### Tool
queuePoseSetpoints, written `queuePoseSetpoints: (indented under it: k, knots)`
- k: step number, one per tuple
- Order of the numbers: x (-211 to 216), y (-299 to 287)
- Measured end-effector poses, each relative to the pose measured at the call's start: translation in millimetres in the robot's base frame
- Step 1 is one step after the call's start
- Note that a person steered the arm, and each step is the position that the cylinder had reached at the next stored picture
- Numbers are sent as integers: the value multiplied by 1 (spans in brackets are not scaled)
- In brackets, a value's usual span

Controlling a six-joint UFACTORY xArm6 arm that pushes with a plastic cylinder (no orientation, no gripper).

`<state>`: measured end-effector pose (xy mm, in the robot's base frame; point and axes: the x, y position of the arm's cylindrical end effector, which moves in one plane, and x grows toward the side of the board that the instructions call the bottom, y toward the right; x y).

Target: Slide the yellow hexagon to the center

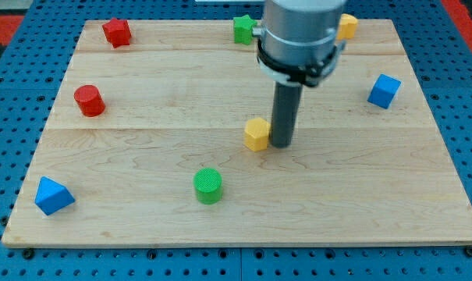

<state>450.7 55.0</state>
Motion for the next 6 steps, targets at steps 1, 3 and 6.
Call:
queuePoseSetpoints:
  k: [1, 3, 6]
  knots:
    - [-33, -22]
    - [51, 33]
    - [-8, -38]
